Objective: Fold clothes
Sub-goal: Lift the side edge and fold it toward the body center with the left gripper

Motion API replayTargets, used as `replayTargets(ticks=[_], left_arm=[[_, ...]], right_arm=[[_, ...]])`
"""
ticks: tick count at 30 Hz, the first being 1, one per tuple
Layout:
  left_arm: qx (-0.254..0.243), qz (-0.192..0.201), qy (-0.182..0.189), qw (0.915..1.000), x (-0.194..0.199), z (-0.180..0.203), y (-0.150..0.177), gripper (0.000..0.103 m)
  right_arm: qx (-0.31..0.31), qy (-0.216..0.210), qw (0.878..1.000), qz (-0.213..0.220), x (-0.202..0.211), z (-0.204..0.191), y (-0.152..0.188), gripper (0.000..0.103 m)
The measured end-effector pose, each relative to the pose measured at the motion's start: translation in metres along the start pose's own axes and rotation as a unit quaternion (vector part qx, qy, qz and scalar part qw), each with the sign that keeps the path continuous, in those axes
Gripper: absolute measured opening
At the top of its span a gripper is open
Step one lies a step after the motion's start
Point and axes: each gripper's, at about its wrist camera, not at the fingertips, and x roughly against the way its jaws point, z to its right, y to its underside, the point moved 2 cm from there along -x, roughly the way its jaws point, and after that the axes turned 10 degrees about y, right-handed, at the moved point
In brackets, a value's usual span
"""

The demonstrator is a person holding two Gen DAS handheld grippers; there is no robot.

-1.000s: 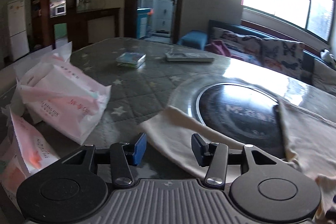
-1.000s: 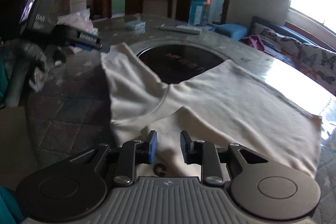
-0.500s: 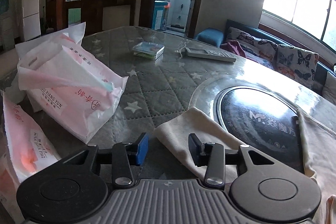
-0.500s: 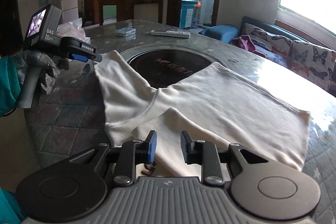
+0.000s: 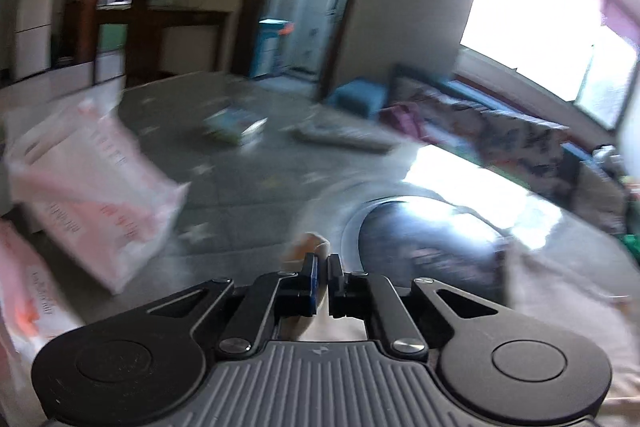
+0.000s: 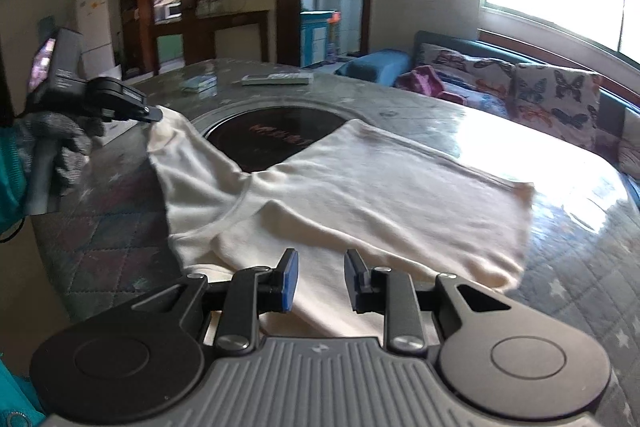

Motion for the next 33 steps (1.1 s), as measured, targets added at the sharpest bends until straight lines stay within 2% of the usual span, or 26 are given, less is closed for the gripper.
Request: replayTargets(ticks=[4,8,13,16,22,26,30,33], left_arm=[[-0.013,0.011,0.063,0.9979,0.015,0.036,-0.009,0.005],[-0.027,0.02,0.128,0.9912,0.03,0.074,-0.016,0.005],[-0.056,-0.002,0.221,0.9737,0.037,0.14,-0.004,0.005],[-0.068,-0.028,0.261,0.9626,0.032,0.173,0.014,0.005],[-0.094,-0.088,0.299,0.9455,0.011,0.218,0.058,0.005],[-0.105,-0.127,0.319,0.9333,0.0,0.232,0.087,0.007],[-0.116,-0.154,0.329,0.9245,-0.005,0.23,0.101,0.01],[-0.123,-0.16,0.328,0.9229,-0.004,0.218,0.101,0.016]], right_arm=[[-0.026,0.018,0.999,0.006,0.009,0.018,0.006,0.025],[-0.052,0.036,0.998,0.011,0.018,0.037,0.012,0.025],[-0.085,0.058,0.995,0.017,0.029,0.06,0.022,0.025],[-0.105,0.07,0.992,0.018,0.034,0.072,0.031,0.025],[-0.139,0.089,0.986,0.013,0.042,0.091,0.048,0.025],[-0.155,0.099,0.983,0.007,0.045,0.1,0.056,0.025],[-0.164,0.103,0.981,0.007,0.045,0.103,0.056,0.025],[-0.166,0.101,0.981,0.008,0.043,0.103,0.053,0.025]])
